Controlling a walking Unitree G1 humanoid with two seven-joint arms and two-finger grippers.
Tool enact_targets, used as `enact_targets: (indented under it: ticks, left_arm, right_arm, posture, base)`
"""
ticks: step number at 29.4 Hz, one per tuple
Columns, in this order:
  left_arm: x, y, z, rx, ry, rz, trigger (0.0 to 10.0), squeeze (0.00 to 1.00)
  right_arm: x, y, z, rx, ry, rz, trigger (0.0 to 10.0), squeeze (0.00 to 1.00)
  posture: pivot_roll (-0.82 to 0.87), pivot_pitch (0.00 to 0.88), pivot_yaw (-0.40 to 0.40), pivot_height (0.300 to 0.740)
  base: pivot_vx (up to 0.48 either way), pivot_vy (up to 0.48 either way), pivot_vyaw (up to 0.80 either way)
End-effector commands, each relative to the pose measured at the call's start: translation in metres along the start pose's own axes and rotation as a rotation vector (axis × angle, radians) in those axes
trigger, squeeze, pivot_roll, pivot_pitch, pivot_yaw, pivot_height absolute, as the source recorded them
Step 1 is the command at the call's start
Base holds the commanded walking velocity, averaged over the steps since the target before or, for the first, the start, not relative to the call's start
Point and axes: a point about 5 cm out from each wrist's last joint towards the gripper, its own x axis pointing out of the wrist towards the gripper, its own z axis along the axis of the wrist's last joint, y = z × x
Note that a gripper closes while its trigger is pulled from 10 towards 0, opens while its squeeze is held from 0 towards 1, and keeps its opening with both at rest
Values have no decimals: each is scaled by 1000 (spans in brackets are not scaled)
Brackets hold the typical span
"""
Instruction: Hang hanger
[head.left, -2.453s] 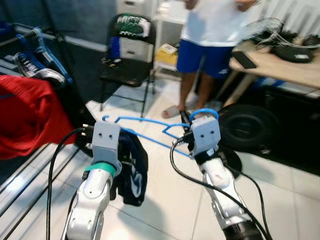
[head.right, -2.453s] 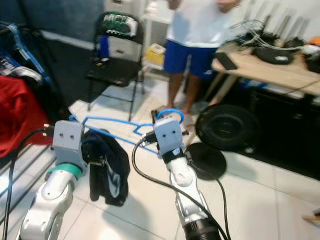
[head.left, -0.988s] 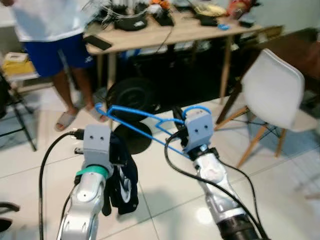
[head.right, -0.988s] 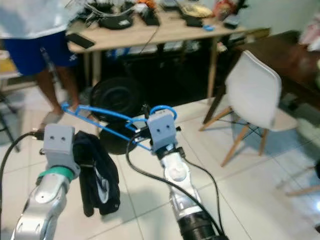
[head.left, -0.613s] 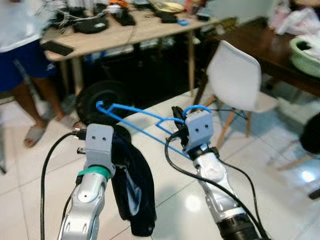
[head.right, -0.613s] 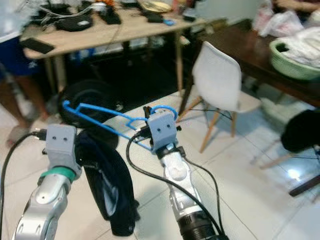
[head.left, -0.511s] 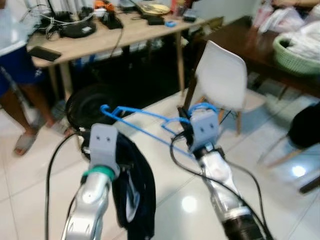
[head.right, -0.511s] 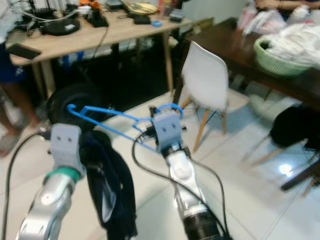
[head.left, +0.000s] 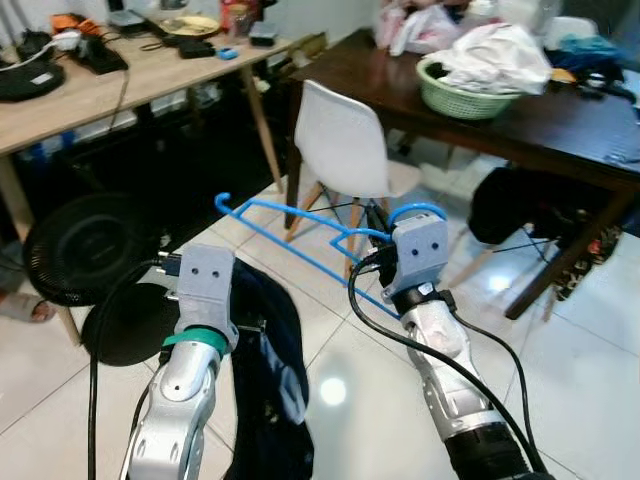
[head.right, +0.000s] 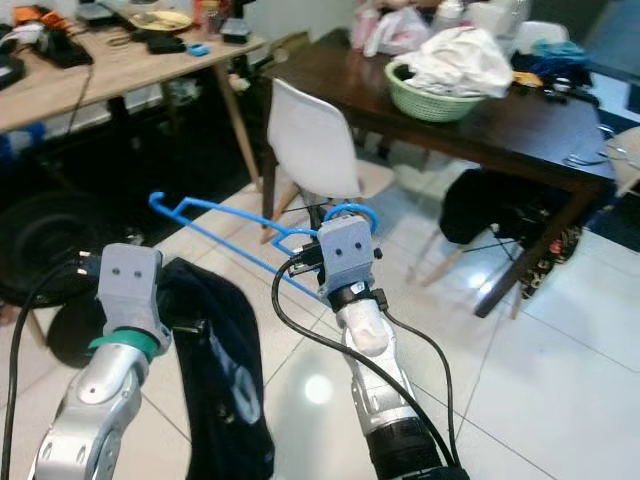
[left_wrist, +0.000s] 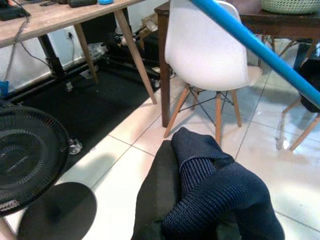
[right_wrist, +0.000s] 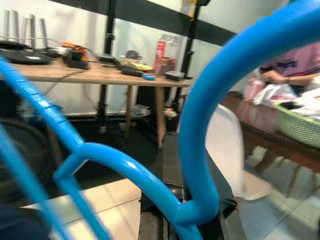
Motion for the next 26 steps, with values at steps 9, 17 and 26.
enact_targets:
  ticks: [9, 17, 26]
  left_arm:
    - [2, 3, 16, -14, -35, 20, 10000, 0]
    - [4, 4, 21, -10, -46, 23, 10000, 0]
    - [3, 2, 19, -11, -33, 18, 10000, 0]
  right_arm:
    - [2, -3, 5, 41, -9, -37, 10000, 0]
    - [3, -4, 4, 21, -7, -30, 10000, 0]
    - [-1, -4, -3, 21, 26, -29, 10000, 0]
  posture:
    - [-13, 32, 41, 740]
    - [-14, 32, 40, 740]
    - [-21, 34, 42, 740]
  base:
    - [0, 0, 0]
    - [0, 0, -200]
    - [0, 0, -267]
